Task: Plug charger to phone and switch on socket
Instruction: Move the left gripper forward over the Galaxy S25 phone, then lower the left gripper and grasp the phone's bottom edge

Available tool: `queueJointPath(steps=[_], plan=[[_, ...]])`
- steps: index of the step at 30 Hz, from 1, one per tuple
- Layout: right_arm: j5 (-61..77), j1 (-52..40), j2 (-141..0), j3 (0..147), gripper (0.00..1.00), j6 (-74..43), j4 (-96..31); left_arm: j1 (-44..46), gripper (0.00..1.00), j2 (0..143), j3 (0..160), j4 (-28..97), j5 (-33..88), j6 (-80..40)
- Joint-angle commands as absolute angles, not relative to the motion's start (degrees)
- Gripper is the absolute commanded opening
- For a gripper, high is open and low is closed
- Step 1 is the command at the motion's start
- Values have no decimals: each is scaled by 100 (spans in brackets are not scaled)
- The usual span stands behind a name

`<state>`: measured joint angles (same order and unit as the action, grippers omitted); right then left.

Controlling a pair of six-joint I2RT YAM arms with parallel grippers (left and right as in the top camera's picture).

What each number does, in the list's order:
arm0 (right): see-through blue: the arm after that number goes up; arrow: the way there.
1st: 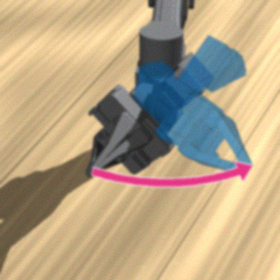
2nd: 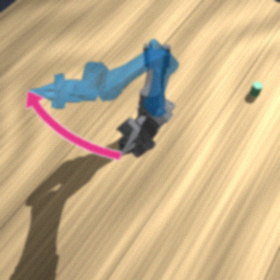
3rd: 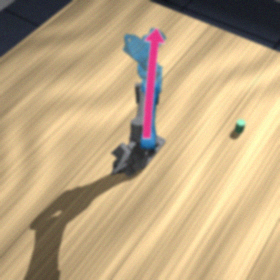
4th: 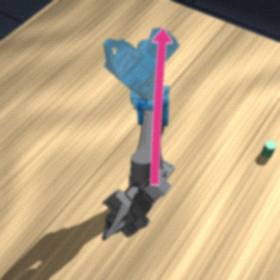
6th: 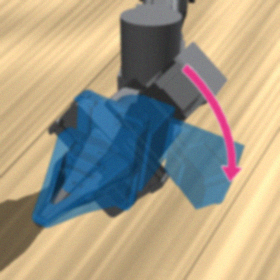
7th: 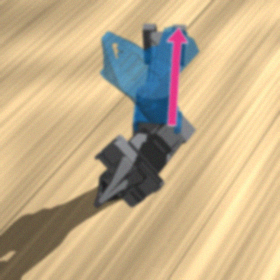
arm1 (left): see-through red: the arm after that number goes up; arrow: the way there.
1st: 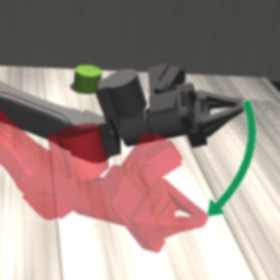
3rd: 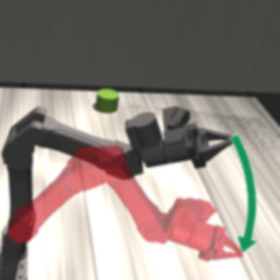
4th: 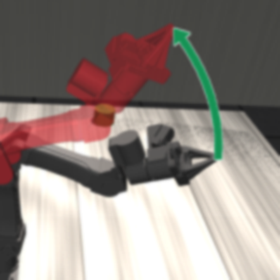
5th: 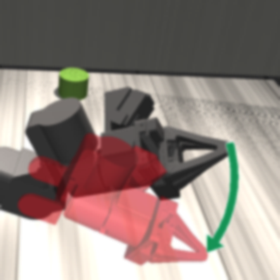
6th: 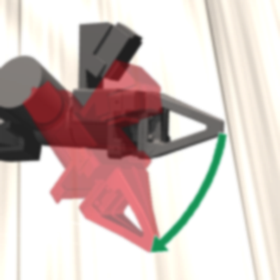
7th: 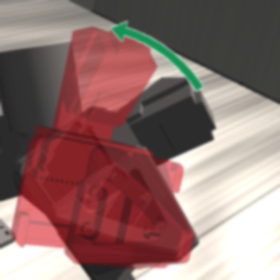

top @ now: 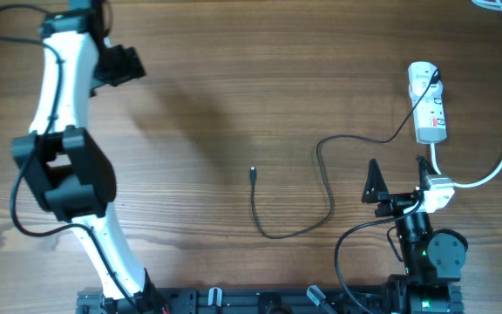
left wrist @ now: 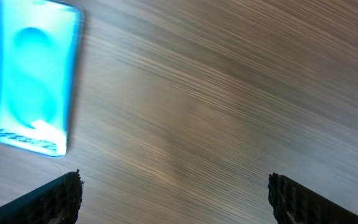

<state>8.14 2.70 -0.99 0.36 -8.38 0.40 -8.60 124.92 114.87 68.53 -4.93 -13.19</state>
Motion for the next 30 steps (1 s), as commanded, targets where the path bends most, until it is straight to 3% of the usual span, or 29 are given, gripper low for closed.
queueJointPath(steps=[1,13,30], plan=[[886,248,-43,30,100,-915,62,-1420,100,12569,11528,6849,-611,-1393],[886,248,-43,30,100,-915,62,-2561,100,12571,11528,6851,-607,-1396],[886,248,-43,30,100,-915,62,-2681,100,12571,10578,5774,-609,-1391]])
